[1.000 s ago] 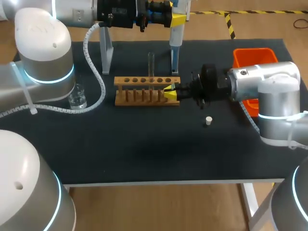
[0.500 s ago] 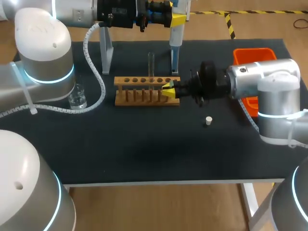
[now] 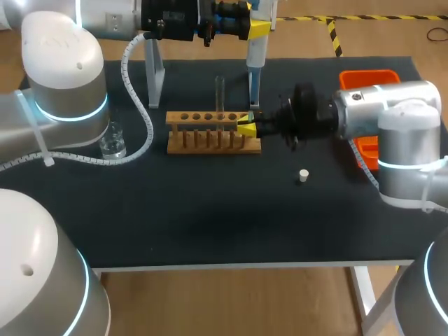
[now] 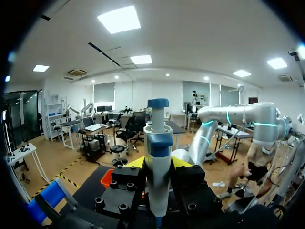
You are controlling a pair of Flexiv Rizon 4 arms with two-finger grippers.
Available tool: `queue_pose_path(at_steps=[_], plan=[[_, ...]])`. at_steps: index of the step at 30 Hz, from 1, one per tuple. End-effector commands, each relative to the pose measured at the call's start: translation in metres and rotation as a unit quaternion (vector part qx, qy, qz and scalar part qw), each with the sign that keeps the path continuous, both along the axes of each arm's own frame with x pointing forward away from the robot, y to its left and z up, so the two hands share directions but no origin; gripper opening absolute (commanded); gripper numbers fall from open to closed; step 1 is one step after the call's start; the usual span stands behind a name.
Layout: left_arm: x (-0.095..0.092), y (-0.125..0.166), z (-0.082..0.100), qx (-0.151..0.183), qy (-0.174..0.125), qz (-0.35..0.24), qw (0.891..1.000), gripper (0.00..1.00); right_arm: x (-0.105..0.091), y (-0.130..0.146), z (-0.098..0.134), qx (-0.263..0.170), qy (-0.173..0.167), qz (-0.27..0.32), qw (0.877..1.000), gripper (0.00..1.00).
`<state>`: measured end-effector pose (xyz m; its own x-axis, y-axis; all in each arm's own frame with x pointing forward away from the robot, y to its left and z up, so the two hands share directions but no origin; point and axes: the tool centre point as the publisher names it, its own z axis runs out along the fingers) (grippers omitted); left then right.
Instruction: Invert the test tube, pick up the pipette, mount the tip to pipette, aspirate from beaker and dispense into the tube, eject the tip, return the pipette, and cap with the stopper.
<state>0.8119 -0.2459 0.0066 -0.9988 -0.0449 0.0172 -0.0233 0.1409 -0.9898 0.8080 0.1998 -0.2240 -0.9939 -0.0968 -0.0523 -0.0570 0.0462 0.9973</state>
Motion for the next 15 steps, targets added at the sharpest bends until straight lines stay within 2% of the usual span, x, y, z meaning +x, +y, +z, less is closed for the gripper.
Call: queue_pose_path(at_steps=[1, 15], plan=[[0.0007, 0.0002, 0.0009, 0.001, 0.001, -0.001, 1.0, 0.0, -0.0012, -0.0011, 0.0042, -0.002, -0.001, -0.001, 1.0, 0.0], [0.0007, 0.0002, 0.0009, 0.001, 0.001, -0.001, 1.0, 0.0, -0.0001, -0.0008, 0.0076, 0.0, -0.002, -0.003, 1.0, 0.0]])
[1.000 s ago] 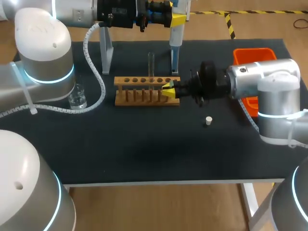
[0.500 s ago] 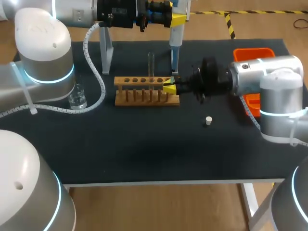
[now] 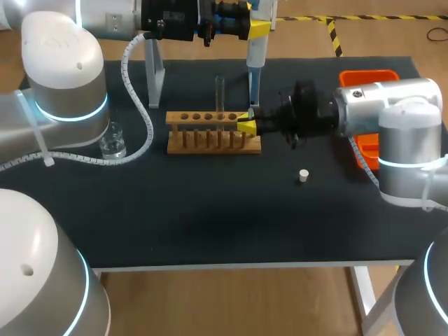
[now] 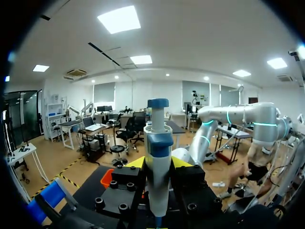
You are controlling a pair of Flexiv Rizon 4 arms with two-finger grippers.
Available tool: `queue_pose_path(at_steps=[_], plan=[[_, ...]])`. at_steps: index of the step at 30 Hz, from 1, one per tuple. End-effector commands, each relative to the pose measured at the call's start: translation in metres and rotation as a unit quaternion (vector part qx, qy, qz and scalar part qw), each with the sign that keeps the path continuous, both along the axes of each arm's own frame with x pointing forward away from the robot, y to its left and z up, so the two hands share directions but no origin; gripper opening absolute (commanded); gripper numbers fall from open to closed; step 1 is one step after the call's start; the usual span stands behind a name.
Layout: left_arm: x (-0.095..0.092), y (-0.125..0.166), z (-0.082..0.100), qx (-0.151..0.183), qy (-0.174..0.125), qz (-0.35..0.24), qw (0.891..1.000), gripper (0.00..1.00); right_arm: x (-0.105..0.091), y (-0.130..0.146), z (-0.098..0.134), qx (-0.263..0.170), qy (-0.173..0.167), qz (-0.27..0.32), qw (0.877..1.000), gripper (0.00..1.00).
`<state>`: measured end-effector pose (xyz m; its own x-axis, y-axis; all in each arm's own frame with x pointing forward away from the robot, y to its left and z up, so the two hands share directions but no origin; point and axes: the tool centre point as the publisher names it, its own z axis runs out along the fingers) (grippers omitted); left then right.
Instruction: Invert the test tube, pick up the pipette, mount the tip to pipette, aspirate from beaker and dispense into the tube, eject the tip, return the pipette, and cap with the stopper.
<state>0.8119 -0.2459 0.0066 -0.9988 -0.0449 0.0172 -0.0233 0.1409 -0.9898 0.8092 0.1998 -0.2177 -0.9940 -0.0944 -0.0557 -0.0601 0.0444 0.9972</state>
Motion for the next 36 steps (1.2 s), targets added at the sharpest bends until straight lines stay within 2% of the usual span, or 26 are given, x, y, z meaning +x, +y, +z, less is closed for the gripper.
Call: queue_pose_path(at_steps=[1, 36], plan=[[0.0007, 0.0002, 0.0009, 0.001, 0.001, -0.001, 1.0, 0.0, -0.0013, -0.0008, 0.0012, 0.0, 0.0, -0.002, 1.0, 0.0], [0.0007, 0.0002, 0.0009, 0.001, 0.001, -0.001, 1.0, 0.0, 0.0042, -0.0004, 0.0078, 0.0, -0.003, -0.004, 1.0, 0.0]])
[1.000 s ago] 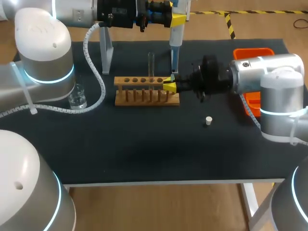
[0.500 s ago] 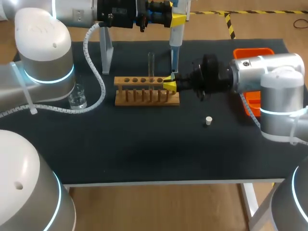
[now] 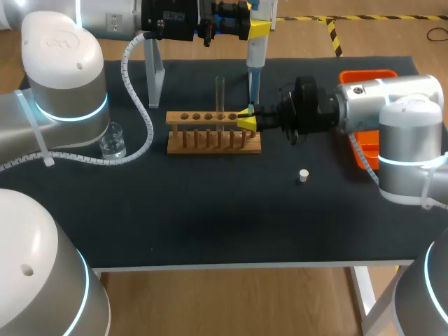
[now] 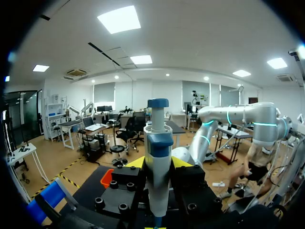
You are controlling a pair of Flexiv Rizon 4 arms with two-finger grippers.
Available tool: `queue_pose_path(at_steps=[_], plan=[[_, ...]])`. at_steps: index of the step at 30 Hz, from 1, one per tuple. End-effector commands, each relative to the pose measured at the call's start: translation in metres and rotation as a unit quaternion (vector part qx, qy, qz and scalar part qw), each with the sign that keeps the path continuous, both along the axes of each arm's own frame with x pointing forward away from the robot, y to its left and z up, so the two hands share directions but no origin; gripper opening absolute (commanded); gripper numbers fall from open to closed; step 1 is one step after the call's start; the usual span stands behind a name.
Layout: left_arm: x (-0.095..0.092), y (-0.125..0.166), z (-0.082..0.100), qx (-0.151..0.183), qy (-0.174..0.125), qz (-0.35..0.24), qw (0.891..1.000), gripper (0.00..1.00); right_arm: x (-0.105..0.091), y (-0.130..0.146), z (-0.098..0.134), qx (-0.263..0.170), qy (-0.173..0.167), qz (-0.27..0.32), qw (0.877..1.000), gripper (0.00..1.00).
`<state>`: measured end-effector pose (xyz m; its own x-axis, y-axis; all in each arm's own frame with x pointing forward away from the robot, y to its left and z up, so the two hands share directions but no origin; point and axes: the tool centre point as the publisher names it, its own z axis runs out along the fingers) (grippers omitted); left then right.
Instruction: Invert the test tube, pick up the pipette, mount the tip to pipette, aspirate from beaker and dispense into the tube, eject the tip, return the pipette, and cap with the stopper.
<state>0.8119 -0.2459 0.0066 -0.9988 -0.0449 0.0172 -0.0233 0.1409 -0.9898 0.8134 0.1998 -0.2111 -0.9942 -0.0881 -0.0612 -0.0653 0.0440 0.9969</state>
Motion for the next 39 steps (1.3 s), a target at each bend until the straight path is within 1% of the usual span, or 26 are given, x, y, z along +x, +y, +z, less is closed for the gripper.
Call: queue_pose_path(at_steps=[1, 27, 39], plan=[[0.0007, 0.0002, 0.0009, 0.001, 0.001, -0.001, 1.0, 0.0, -0.0001, -0.0004, 0.0015, -0.001, 0.0, 0.0, 1.0, 0.0], [0.0007, 0.0002, 0.0009, 0.001, 0.001, -0.001, 1.0, 0.0, -0.0018, -0.0001, 0.0083, 0.002, -0.005, 0.002, 1.0, 0.0], [0.0007, 0.0002, 0.0009, 0.001, 0.001, -0.001, 1.0, 0.0, -0.0045, -0.0023, 0.0079, 0.004, -0.005, 0.0, 1.0, 0.0]])
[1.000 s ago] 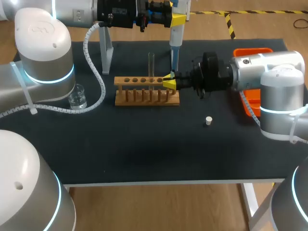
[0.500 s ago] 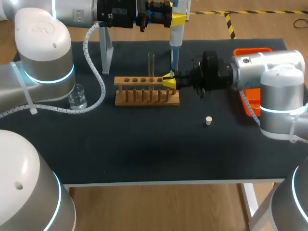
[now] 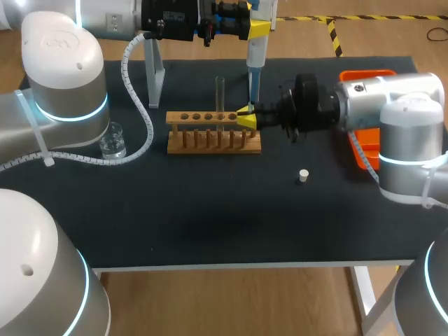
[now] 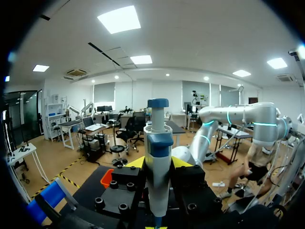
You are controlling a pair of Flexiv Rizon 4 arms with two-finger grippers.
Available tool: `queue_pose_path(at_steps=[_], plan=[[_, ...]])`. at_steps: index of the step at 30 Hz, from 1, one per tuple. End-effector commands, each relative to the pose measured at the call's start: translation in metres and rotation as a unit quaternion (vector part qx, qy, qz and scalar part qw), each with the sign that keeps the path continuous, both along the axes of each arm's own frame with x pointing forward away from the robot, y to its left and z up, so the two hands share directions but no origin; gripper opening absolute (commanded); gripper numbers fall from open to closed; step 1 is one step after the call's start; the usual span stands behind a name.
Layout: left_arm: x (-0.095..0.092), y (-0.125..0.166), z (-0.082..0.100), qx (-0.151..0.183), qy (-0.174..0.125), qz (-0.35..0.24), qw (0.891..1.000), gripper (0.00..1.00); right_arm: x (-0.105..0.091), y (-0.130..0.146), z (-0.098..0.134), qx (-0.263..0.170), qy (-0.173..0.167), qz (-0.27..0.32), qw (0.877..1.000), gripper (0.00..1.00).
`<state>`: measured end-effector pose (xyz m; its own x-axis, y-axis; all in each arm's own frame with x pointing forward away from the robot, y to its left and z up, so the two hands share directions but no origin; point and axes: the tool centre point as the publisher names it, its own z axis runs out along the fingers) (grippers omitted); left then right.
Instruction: Invert the test tube, pick up the pipette, mount the tip to pipette, aspirate from beaker and dispense into the tube, eject the tip, return the pipette, and cap with the stopper.
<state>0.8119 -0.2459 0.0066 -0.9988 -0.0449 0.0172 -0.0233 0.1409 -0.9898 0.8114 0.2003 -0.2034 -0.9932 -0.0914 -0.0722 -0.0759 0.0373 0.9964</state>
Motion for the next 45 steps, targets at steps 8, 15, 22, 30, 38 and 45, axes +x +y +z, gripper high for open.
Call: queue_pose_path(at_steps=[8, 15, 22, 30, 38, 45], plan=[[0.0007, 0.0002, 0.0009, 0.001, 0.001, -0.001, 1.0, 0.0, -0.0038, -0.0044, 0.0006, 0.001, -0.001, -0.002, 1.0, 0.0], [0.0007, 0.0002, 0.0009, 0.001, 0.001, -0.001, 1.0, 0.0, -0.0031, -0.0037, 0.0021, 0.0, -0.002, -0.001, 1.0, 0.0], [0.0007, 0.0002, 0.0009, 0.001, 0.001, -0.001, 1.0, 0.0, -0.002, -0.0028, 0.0032, -0.002, -0.002, -0.001, 1.0, 0.0], [0.0007, 0.0002, 0.0009, 0.001, 0.001, -0.001, 1.0, 0.0, -0.002, -0.0008, 0.0039, -0.005, -0.001, 0.0, 1.0, 0.0], [0.0007, 0.0002, 0.0009, 0.001, 0.001, -0.001, 1.0, 0.0, -0.0012, 0.0009, 0.0037, -0.005, 0.001, -0.001, 1.0, 0.0], [0.0007, 0.0002, 0.0009, 0.001, 0.001, -0.001, 1.0, 0.0, -0.0012, 0.0017, 0.0054, -0.002, -0.001, -0.002, 1.0, 0.0]])
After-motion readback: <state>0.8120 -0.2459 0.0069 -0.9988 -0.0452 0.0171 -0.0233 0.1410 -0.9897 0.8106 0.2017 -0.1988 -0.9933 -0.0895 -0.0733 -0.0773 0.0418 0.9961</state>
